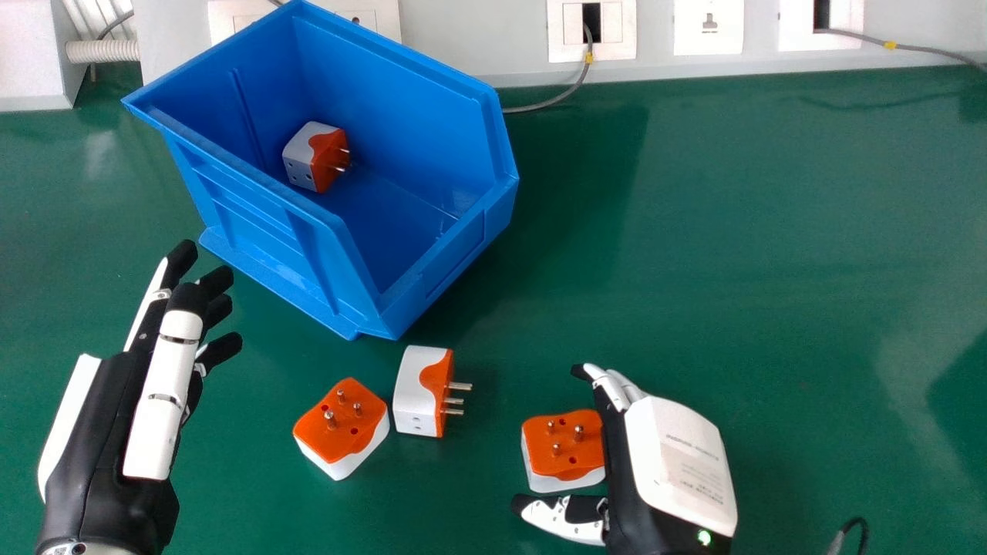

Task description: Pick all objects and put in blue box

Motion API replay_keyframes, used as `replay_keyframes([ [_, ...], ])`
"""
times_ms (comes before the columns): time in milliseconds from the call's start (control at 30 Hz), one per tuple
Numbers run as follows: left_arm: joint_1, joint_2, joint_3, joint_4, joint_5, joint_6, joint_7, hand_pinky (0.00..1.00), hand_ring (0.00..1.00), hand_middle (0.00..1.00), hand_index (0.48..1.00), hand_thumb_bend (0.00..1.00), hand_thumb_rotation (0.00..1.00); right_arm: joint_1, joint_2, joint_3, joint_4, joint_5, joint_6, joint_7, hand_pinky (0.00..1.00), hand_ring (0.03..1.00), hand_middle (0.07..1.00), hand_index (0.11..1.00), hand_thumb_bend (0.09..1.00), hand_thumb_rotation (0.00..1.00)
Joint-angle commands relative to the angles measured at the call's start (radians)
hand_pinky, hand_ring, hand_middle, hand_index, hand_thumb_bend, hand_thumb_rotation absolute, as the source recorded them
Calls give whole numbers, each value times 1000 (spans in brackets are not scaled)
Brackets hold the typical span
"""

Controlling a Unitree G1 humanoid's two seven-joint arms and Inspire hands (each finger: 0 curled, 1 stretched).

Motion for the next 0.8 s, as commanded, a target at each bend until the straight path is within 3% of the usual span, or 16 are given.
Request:
replay_keyframes([
  [0, 4, 9, 12, -32, -14, -2, -3, 889, 937, 936, 975, 431, 1000, 19, -6, 9, 14, 5, 36, 43, 707, 817, 850, 816, 577, 190],
  [333, -4, 12, 14, -38, -13, 18, -2, 891, 937, 936, 976, 431, 1000, 0, -19, 30, 25, -2, 72, 95, 692, 802, 834, 801, 584, 114],
  [567, -7, 11, 8, -45, -8, 27, -1, 892, 938, 936, 978, 431, 1000, -22, -13, 40, 44, -12, 101, 107, 675, 785, 816, 786, 599, 105],
  [767, -3, 13, 11, -46, -10, 27, -6, 892, 937, 936, 978, 431, 1000, -49, -6, 50, 71, -14, 119, 110, 661, 772, 804, 772, 602, 105],
])
